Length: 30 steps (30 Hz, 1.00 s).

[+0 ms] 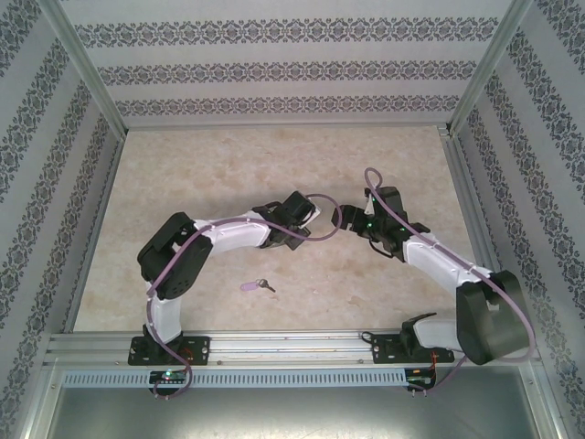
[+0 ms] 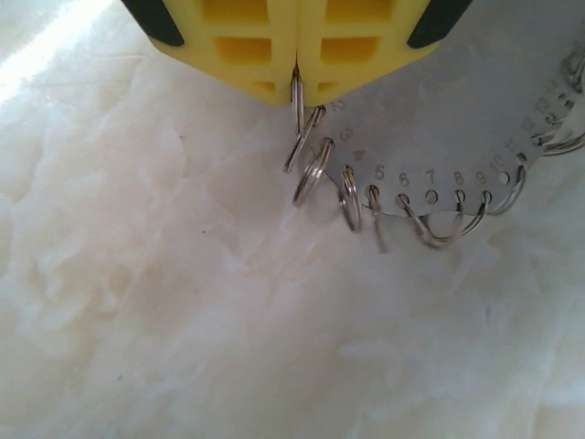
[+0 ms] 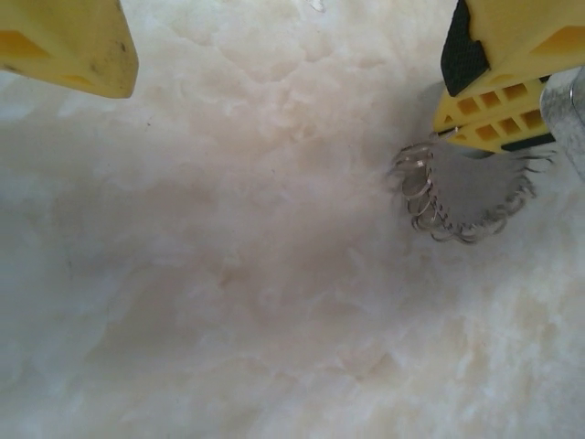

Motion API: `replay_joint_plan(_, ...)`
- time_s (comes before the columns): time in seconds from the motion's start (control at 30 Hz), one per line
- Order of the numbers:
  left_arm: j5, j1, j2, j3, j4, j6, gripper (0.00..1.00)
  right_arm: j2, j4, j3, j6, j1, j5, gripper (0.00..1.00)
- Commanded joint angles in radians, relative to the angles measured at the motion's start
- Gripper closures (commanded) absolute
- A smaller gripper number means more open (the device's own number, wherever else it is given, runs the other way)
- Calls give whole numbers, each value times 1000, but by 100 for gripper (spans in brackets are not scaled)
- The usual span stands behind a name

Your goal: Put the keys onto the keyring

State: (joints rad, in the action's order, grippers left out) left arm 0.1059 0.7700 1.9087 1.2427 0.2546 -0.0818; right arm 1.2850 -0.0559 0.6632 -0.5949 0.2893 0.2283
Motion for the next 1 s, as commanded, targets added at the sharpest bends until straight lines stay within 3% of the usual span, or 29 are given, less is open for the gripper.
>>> replay_joint_plan(0.0, -6, -12, -88, 18, -6, -100, 100, -56, 39, -12, 3, -30, 15, 17)
replay_joint_plan(0.33, 15, -16, -248, -102, -253, -174, 100, -38, 170, 30, 22, -74, 296, 24)
replay_joint_plan(0.7, -476, -135, -366, -95, -192, -141, 100, -122, 355, -26, -62, -50, 466, 31)
replay_joint_plan(0.97, -605, -176, -381, -80, -179, -97, 100, -168, 365, -35, -66, 92, 467, 38)
